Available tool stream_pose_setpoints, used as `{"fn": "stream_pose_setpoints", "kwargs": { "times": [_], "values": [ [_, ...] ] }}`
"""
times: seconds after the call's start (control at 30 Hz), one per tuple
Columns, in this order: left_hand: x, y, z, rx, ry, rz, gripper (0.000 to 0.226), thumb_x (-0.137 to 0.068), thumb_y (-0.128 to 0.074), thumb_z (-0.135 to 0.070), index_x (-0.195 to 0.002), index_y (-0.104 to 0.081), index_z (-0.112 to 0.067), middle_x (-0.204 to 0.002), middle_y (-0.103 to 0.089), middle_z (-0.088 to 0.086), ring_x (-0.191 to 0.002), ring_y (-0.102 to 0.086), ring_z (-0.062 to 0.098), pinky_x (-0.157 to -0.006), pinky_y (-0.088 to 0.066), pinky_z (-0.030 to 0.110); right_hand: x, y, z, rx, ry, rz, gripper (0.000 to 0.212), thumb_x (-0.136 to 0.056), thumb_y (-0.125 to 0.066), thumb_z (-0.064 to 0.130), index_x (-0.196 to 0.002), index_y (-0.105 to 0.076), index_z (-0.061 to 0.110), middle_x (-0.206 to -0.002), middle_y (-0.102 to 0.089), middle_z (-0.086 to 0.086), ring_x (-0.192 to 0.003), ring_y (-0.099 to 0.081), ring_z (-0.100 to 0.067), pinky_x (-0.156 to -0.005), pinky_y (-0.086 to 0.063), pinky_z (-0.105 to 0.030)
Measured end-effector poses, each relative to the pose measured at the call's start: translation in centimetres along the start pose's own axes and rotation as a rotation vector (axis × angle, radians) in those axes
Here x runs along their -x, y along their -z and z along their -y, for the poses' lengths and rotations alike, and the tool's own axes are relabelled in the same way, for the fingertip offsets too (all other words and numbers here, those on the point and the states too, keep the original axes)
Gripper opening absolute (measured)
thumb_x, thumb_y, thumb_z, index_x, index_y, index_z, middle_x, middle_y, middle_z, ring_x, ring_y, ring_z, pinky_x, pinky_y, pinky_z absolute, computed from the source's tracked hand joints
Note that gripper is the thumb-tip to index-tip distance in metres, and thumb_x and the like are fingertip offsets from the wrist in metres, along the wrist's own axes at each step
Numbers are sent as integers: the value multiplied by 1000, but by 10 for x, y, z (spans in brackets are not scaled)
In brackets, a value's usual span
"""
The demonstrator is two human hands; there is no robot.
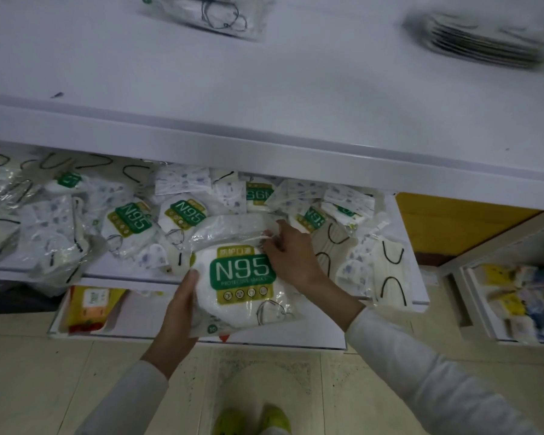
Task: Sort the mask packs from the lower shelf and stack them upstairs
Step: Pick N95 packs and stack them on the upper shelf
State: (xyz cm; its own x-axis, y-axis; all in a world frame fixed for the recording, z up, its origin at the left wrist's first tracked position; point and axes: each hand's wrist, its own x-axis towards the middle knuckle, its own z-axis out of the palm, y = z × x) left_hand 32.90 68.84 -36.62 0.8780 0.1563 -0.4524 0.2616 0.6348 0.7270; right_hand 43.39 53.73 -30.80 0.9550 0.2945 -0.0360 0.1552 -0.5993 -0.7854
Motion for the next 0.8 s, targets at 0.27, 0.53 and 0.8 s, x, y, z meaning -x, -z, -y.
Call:
{"fn": "stream_pose_setpoints", "kwargs": {
  "times": [0.27,0.53,0.8],
  "values": [
    [0,27,5,-171,-31,-86,89,-39,-89,-30,-121,-58,-13,-110,-69,15,-99,-66,34,-66,-57,37,-13,-10,-13,-391,-265,152,7,-87,-65,17,-84,-59,15,-83,-62,1,-85,-58,-12,-75,-44,-17],
    [21,108,-24,-43,-155,-353,53,-75,-59,-3,-126,-57,-16,-117,-65,15,-96,-67,31,-69,-59,39,-67,-114,-30,-521,-662,187,20,-90,-54,19,-72,-60,15,-88,-68,-12,-82,-60,-21,-88,-52,-35],
    [36,147,-55,-101,-219,-448,54,-80,-55,4,-129,-53,-17,-116,-66,13,-87,-70,24,-68,-58,41,-108,-199,-7,-754,-816,67,51,-81,-73,33,-117,-58,0,-108,-64,-12,-85,-61,-22,-53,-45,-23]
  ]
}}
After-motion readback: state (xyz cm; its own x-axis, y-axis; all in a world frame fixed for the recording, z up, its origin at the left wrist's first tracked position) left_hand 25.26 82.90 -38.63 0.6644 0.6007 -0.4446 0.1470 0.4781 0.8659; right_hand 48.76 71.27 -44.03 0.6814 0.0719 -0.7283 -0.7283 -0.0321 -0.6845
